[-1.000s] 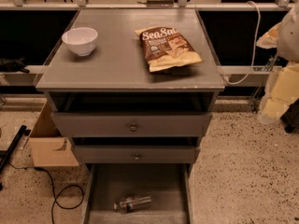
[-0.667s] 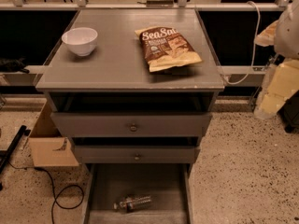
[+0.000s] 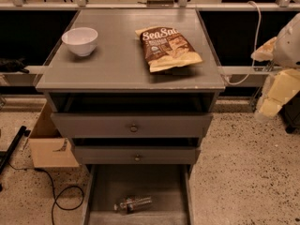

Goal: Pick water bottle from bottom drawer and place on counter

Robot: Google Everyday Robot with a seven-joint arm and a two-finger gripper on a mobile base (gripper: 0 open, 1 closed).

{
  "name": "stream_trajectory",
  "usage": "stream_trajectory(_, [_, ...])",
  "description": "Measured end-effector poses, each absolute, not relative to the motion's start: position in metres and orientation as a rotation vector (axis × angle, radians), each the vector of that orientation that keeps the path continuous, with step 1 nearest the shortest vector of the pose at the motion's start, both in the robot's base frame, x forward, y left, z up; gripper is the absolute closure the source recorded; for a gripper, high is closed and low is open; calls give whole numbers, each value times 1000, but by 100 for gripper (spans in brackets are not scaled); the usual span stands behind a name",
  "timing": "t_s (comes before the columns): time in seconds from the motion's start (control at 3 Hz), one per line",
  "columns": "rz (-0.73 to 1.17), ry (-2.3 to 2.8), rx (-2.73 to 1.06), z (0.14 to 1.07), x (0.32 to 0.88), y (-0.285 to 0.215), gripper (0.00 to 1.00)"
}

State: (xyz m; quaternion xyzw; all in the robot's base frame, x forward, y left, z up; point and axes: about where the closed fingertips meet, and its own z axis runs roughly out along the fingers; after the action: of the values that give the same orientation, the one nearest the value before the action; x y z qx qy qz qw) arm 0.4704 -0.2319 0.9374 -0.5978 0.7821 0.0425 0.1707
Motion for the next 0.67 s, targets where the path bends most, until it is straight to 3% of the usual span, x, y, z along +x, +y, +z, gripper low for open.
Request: stream_trajectory(0.67, [706, 2037, -1611, 898, 452, -240, 0])
